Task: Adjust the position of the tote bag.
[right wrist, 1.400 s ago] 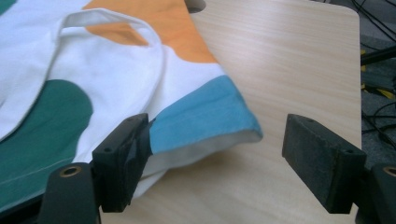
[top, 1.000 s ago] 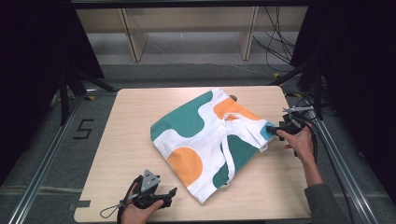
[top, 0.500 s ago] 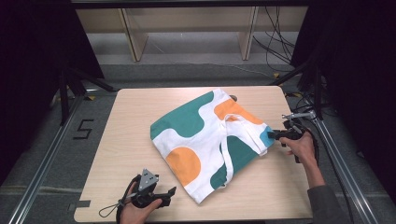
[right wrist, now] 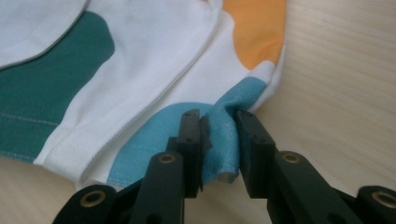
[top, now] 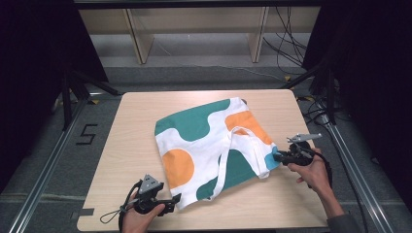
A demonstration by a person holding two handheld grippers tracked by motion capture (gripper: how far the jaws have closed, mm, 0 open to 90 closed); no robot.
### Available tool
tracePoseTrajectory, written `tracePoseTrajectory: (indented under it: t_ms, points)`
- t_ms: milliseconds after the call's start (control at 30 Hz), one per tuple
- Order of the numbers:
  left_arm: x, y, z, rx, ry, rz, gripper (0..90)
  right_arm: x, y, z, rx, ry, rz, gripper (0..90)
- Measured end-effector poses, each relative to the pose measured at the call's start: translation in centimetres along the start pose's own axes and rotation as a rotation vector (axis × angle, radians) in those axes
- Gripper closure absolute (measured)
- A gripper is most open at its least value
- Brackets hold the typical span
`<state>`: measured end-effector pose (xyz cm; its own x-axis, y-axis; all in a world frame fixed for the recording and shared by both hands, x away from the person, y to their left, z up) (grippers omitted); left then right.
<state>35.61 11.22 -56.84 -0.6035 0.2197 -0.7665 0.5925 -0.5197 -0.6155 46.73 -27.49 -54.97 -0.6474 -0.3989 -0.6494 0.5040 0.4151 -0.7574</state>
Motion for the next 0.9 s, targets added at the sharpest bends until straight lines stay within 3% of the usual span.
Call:
tracePoseTrajectory:
  t_ms: [67,100,133,200,267,300,333,367,400,433,467,500,567,600,633,667,700,733,767,800,833,900]
  points:
    - [0.1,0.1,-0.3,-0.010,-0.003,-0.012,20.4,0.2,-0.2,-0.9,-0.039,-0.038,0.007,73.4]
    - [0.3,0.1,-0.5,-0.008,0.008,-0.027,20.1,0.4,-0.3,-1.2,-0.024,-0.036,-0.001,73.4]
    - [0.3,0.0,-0.6,-0.018,-0.011,-0.026,19.9,0.5,-0.3,-1.3,-0.014,-0.051,0.000,73.4]
    - [0.2,0.0,-1.1,-0.012,-0.008,-0.027,18.6,0.7,-0.5,-1.8,-0.016,-0.043,-0.008,73.4]
    - [0.2,-0.1,-1.7,-0.006,-0.022,-0.023,18.5,0.8,-0.5,-2.1,-0.011,-0.052,0.016,73.4]
    - [0.2,-0.2,-1.8,-0.008,-0.046,-0.028,18.5,0.8,-0.5,-2.5,-0.029,-0.061,0.035,73.4]
    - [0.3,-0.3,-2.0,-0.006,-0.055,-0.042,18.8,0.7,-0.4,-3.1,-0.051,-0.039,0.062,73.4]
    - [0.2,-0.2,-2.2,-0.002,-0.056,-0.029,18.9,1.1,-0.6,-3.0,-0.034,-0.064,0.037,73.4]
    - [0.2,-0.2,-2.4,0.002,-0.070,-0.037,19.7,1.0,-0.5,-3.4,-0.044,-0.060,0.059,73.4]
    - [0.0,0.1,-2.4,0.004,-0.080,-0.024,21.6,1.4,-0.9,-3.7,-0.054,-0.062,0.027,73.4]
    - [0.1,0.1,-2.7,0.006,-0.066,-0.039,23.6,1.0,-0.6,-4.5,-0.084,-0.032,0.072,73.3]
    - [0.1,0.3,-2.8,0.006,-0.076,-0.050,25.9,1.4,-0.8,-4.3,-0.064,-0.052,0.045,73.4]
    - [0.4,0.6,-3.6,-0.015,-0.029,-0.086,31.1,1.6,-0.8,-4.6,-0.062,-0.069,0.045,73.4]
    - [0.5,0.8,-3.7,-0.024,-0.042,-0.088,35.4,1.8,-0.8,-4.6,-0.048,-0.077,0.034,73.4]
    - [0.2,0.8,-4.4,-0.040,-0.007,-0.087,43.6,2.1,-1.0,-5.9,-0.083,-0.040,0.029,73.4]
    - [0.2,0.8,-4.4,-0.040,-0.007,-0.087,49.4,2.1,-1.0,-5.9,-0.083,-0.040,0.029,73.4]
    - [0.3,0.8,-4.6,-0.050,-0.010,-0.090,54.8,2.3,-1.0,-5.5,-0.057,-0.108,0.030,73.4]
    - [0.1,1.0,-4.8,-0.056,-0.022,-0.068,60.1,2.5,-1.2,-5.7,-0.064,-0.117,0.015,73.4]
    - [0.2,0.9,-5.2,-0.055,0.004,-0.079,64.6,2.4,-1.0,-5.9,-0.055,-0.115,0.036,73.4]
    - [0.0,1.1,-5.3,-0.053,0.002,-0.064,64.6,2.4,-1.0,-5.9,-0.055,-0.115,0.036,73.4]
    - [-0.2,1.3,-5.4,-0.061,0.011,-0.051,73.9,2.5,-1.0,-6.7,-0.068,-0.117,0.047,73.5]
    - [-0.6,1.7,-5.7,-0.063,0.054,-0.053,76.4,2.5,-0.9,-6.9,-0.073,-0.133,0.056,73.5]
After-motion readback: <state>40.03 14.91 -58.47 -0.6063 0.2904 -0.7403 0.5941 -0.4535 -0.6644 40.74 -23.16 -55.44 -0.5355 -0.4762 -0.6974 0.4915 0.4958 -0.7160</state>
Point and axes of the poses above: each handheld gripper's, and its own axes: y roughly forward along the jaws, x roughly out of its underside, z roughly to its right, the point moved 10 cm from there along y, roughly forward along the jaws
